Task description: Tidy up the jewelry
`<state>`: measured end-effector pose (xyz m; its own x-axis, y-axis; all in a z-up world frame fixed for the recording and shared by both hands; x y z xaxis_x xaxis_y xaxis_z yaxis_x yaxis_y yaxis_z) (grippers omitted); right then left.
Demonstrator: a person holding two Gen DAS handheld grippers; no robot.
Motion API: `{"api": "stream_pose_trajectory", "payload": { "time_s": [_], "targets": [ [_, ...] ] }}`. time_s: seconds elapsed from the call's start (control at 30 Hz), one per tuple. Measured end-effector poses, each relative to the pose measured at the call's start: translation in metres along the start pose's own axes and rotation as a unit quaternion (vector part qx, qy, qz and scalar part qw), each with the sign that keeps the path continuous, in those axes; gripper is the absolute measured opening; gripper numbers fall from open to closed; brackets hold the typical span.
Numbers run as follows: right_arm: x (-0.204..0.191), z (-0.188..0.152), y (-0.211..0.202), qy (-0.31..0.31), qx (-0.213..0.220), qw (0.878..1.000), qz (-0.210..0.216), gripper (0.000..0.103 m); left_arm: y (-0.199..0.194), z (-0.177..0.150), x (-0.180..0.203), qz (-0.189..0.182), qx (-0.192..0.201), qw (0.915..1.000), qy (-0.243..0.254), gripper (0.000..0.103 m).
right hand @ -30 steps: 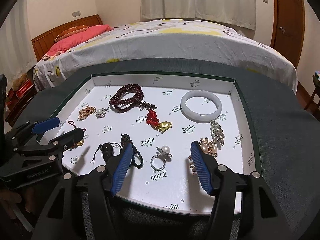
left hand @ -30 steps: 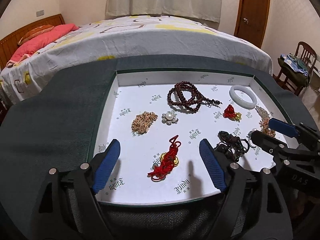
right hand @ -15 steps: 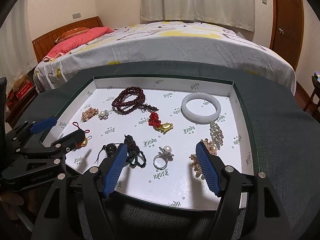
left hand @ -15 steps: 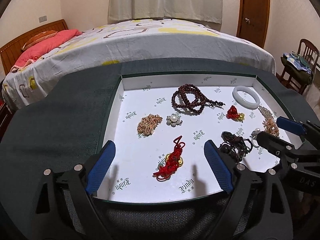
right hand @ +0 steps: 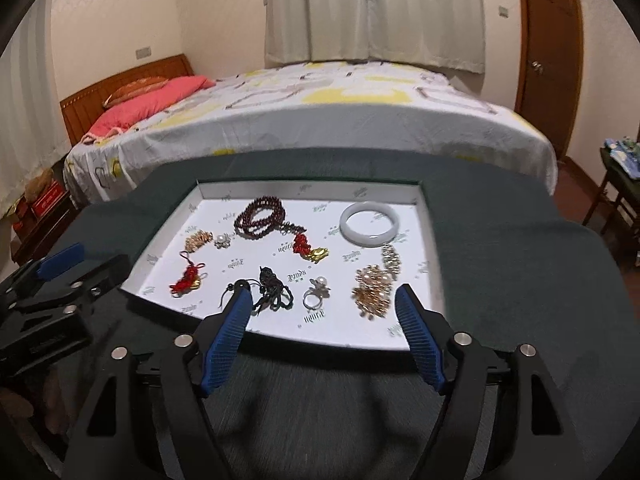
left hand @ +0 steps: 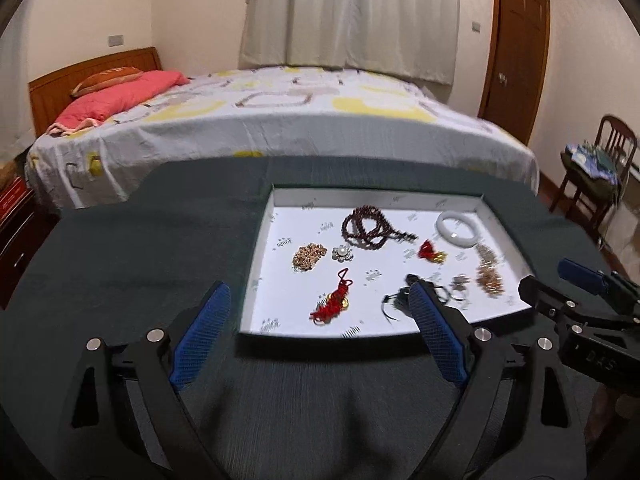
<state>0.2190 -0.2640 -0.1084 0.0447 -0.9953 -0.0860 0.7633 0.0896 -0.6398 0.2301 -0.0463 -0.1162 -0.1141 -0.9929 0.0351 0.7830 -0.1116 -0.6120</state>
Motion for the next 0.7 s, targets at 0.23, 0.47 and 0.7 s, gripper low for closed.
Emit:
{"api": "stream_pose_trajectory", "payload": {
  "time_s": [0.23, 0.47, 0.7],
  "targets": [
    [-0.005, 0.001, -0.067, -0.009, 0.045, 0.999, -0.010, 0.075, -0.077, 0.000, -0.005, 0.015, 0.041, 0.9989, -0.014, 0.090],
    [-0.011, -0.001, -0.119, -0.014, 0.083, 0.996, -0.014, 0.077, -0.136, -0.001, -0.009, 0.040, 0.087, 0.9952, -0.021, 0.093],
    [-0.012, -0.009, -0.149, -0.016, 0.099, 0.995, -0.020, 0.078, -0.164, -0.011, -0.009, 0.044, 0.096, 0.9941, -0.026, 0.093]
  ]
}}
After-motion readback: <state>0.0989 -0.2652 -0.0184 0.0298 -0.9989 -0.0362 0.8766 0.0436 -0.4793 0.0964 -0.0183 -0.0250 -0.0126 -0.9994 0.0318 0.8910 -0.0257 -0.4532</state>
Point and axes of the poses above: each gripper's, at about its wrist camera, not at the fingertips, and y roughly the way its jaws point, x to its right, z to its top, the point moved 3 cm from there along y, roughly the way its jaws point, and after that the axes turned 1 degree about z, right-handed, at the moved point
